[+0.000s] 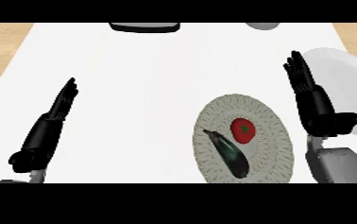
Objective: Pick the tomato from the placemat and place it in the plate
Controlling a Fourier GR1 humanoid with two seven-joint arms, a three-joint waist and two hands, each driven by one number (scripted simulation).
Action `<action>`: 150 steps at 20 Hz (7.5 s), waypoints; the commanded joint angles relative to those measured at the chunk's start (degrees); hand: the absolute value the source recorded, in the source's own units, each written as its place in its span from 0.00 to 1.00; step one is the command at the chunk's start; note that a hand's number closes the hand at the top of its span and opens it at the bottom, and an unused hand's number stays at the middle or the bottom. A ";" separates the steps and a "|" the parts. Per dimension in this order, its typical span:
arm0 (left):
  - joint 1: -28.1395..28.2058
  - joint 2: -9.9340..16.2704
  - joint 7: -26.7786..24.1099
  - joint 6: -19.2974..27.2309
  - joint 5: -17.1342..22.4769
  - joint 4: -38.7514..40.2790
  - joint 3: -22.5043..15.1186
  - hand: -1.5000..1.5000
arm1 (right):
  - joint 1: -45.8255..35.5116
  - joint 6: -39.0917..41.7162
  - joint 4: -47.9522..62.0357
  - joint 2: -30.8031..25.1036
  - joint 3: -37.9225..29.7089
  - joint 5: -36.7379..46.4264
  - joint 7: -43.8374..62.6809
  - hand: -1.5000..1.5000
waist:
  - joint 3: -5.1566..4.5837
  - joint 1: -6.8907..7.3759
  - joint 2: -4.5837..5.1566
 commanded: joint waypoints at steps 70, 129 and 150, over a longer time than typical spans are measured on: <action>-3.17 -16.51 25.69 2.71 -5.75 4.53 5.70 0.50 | -20.08 34.07 24.48 -8.60 27.37 57.50 -35.80 0.00 | 1.19 -1.14 -1.71; -5.00 -20.44 19.98 -2.92 -9.63 11.36 10.50 0.50 | -30.25 -5.03 61.57 -21.49 -24.71 53.91 0.01 1.00 | 1.32 0.61 -0.74; -2.38 -20.83 21.37 -2.94 -10.20 7.49 10.20 0.50 | -34.85 16.61 71.80 -26.14 -40.69 35.57 -23.28 0.00 | 1.41 -0.44 -1.31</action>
